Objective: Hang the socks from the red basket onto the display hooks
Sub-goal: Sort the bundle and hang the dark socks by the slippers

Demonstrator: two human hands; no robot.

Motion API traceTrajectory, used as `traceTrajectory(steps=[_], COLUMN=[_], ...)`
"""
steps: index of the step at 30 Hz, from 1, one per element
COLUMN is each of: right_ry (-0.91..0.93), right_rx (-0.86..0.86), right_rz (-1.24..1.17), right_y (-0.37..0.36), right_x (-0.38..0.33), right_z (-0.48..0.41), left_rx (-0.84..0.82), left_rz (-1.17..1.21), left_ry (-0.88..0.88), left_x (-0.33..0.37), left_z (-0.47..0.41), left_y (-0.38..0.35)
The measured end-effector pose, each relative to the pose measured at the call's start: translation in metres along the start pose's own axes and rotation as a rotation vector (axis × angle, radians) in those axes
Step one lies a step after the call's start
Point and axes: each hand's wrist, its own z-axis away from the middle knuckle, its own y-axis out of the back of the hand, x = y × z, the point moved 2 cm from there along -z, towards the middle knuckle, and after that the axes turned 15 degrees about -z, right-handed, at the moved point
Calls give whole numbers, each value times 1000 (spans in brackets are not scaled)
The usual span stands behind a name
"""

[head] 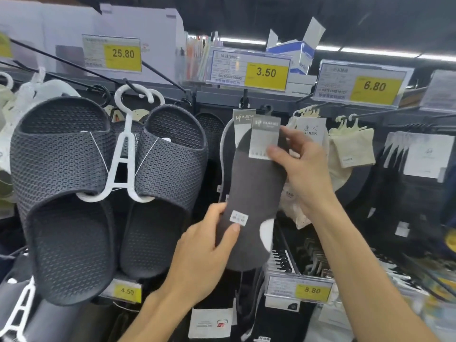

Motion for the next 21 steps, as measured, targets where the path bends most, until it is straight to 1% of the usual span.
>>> traceTrajectory(steps=[2, 3, 4, 12, 17, 21], right_ry=[4, 6, 12, 109, 73, 53], right_rx=[34, 41, 44, 44, -60, -64], right_rz=[49, 86, 115, 183, 262, 325], right_y=[-1, -3, -4, -18, -23, -16], right_x=[3, 4, 6, 18, 25, 18], right_z=[-15, -22, -28, -42, -38, -27], left_rx=[-11, -5, 2, 77, 122, 108], left_rz=[-266, -345, -371, -440, -459, -485], left_ry=[-18, -28, -31, -81, -89, -71], left_x=[-4, -5, -7, -12, -15, -10], left_z=[5, 7, 9, 12, 13, 12], left_y=[-11, -16, -21, -32, -34, -32])
